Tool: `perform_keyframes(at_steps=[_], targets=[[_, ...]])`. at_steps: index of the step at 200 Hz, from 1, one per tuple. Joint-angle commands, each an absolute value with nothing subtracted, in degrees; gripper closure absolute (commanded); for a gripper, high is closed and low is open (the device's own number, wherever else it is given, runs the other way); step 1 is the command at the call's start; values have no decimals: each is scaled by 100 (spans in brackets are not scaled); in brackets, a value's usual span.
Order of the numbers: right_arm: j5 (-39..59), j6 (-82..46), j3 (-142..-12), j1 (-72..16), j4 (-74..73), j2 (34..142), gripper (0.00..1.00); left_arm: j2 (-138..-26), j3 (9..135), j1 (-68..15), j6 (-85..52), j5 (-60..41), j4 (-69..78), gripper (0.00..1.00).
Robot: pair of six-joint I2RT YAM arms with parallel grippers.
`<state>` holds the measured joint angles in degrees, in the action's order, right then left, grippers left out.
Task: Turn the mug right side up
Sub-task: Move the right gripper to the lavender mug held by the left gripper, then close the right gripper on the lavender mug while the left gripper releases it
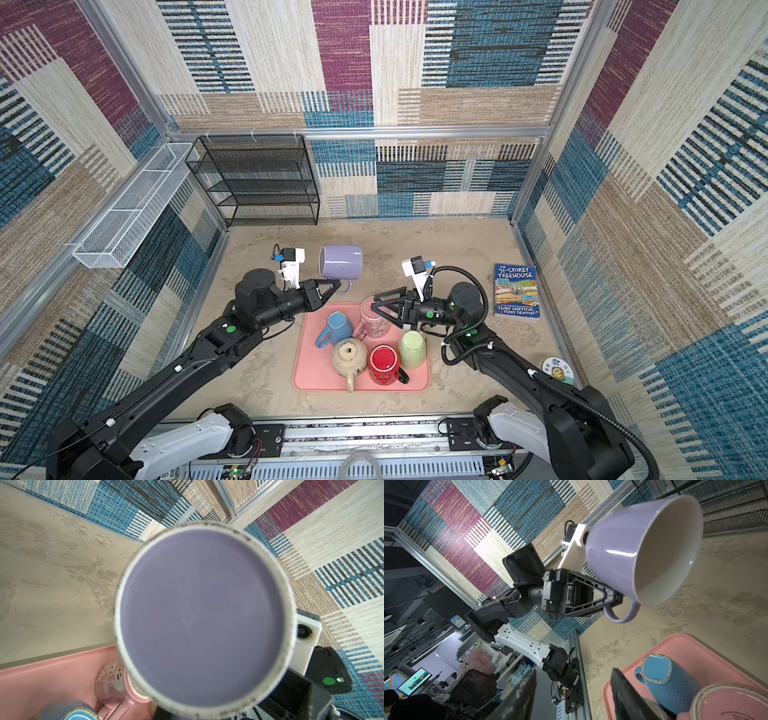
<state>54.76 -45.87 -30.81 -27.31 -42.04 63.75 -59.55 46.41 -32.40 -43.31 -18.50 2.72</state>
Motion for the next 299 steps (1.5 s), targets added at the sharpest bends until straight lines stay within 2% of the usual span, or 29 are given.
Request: perform_keyframes(at_steps=[1, 48, 122, 173, 247, 299], targets=[[5570, -4925, -3177, -2748, -4830, 6562, 37, -5909, 4636, -3239, -4416, -2021, 1088, 100], [5655, -5252, -3522, -2812, -5438, 7207, 33, -5879, 4595, -3238, -4551, -2144, 1387, 100], [5677, -5464, -4010, -2883, -5985, 8002, 35, -5963, 4599, -3239, -4839, -2327, 1845, 100], [5713, -5616, -4494, -2883, -6189, 8517, 40, -6086, 4693, -3240, -4942, -2448, 2058, 100], [5678, -5915, -4789, -2900, -6574, 8920, 56, -6257, 4433, -3237, -5169, -2567, 2518, 100], [5665, -6020, -4849, -2892, -6750, 9151, 71, -6359, 4289, -3234, -5239, -2624, 2707, 100]])
